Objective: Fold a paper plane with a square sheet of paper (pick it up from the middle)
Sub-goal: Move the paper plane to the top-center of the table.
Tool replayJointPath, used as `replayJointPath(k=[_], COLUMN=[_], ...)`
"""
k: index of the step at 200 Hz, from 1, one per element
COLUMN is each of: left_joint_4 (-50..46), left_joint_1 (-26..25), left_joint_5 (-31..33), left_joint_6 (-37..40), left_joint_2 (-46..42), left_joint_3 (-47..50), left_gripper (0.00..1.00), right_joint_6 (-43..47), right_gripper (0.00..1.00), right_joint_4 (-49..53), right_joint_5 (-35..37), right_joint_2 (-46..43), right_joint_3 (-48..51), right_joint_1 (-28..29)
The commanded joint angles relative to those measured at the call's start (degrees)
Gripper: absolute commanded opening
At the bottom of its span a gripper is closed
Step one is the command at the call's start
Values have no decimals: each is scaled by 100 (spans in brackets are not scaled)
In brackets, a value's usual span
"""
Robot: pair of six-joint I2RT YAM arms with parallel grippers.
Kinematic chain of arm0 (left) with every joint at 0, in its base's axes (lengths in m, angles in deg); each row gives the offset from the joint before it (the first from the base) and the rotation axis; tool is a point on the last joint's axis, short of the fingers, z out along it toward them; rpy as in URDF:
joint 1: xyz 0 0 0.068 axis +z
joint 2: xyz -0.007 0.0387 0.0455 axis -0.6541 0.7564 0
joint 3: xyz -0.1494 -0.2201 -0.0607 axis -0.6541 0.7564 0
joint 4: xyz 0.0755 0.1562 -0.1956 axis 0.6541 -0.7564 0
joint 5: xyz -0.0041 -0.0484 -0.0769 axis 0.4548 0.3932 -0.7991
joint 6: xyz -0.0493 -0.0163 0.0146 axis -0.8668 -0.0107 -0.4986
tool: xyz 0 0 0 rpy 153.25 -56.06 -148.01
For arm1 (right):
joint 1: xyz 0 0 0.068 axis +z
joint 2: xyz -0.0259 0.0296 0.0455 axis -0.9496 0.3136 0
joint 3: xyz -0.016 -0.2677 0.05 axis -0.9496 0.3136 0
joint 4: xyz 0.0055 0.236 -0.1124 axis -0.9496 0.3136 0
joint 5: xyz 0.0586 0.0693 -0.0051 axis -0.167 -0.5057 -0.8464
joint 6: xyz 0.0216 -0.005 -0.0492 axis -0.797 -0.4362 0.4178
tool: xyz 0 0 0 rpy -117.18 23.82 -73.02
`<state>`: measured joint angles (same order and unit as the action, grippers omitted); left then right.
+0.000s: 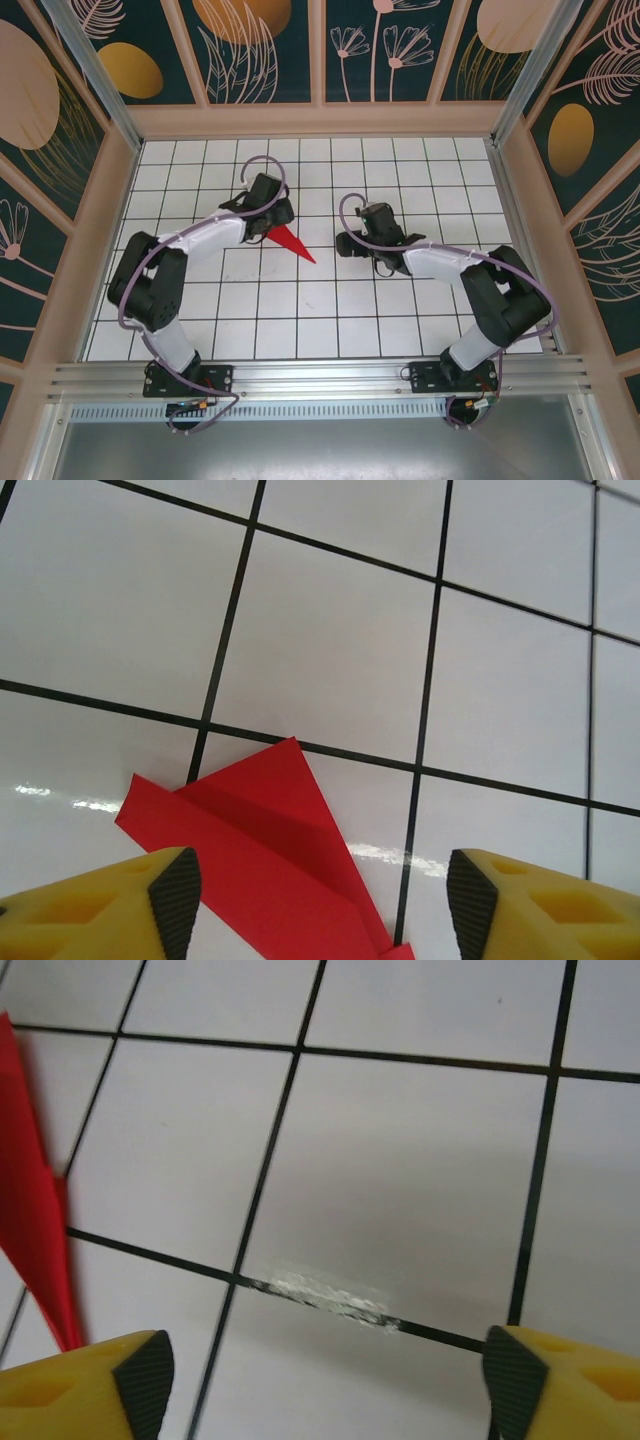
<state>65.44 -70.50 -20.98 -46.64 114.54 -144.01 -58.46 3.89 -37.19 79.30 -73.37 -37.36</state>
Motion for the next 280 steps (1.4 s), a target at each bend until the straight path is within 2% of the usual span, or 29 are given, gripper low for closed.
replayJointPath(k=[1, 19, 48, 69, 101, 133, 148, 183, 195, 230, 280], left_joint_4=[-811, -1089, -1421, -1486, -1403, -1090, -908, -441, -217, 376, 501], left_joint_1=[-170, -258, -300, -311, -318, -322, -322, -321, -322, -317, -320], left_joint_5=[733, 935, 969, 851, 634, 280, 129, 100, 88, -49, -47], left_joint_6=[181, 238, 256, 198, -58, -387, -551, -926, -1061, -1383, -1531], left_joint_2=[396, 673, 971, 1004, 813, 544, 435, 129, 49, -1, -175], left_joint_3=[-394, -660, -927, -918, -694, -337, -141, 243, 379, 660, 832], left_gripper=[72, 74, 71, 64, 47, 38, 38, 46, 46, 34, 11], right_joint_6=[-98, -183, -225, -247, -254, -269, -274, -282, -300, -317, -344], right_gripper=[94, 99, 99, 99, 99, 98, 97, 96, 96, 95, 93], right_joint_4=[-524, -682, -690, -660, -588, -534, -511, -458, -463, -436, -403], right_joint_5=[178, 170, 183, 223, 260, 270, 274, 274, 266, 247, 230], right_joint_2=[-340, -452, -501, -505, -477, -474, -477, -476, -478, -462, -469], right_joint_3=[315, 512, 529, 517, 482, 451, 443, 428, 423, 408, 389], right_joint_1=[-39, -70, -86, -88, -86, -87, -88, -87, -84, -86, -82])
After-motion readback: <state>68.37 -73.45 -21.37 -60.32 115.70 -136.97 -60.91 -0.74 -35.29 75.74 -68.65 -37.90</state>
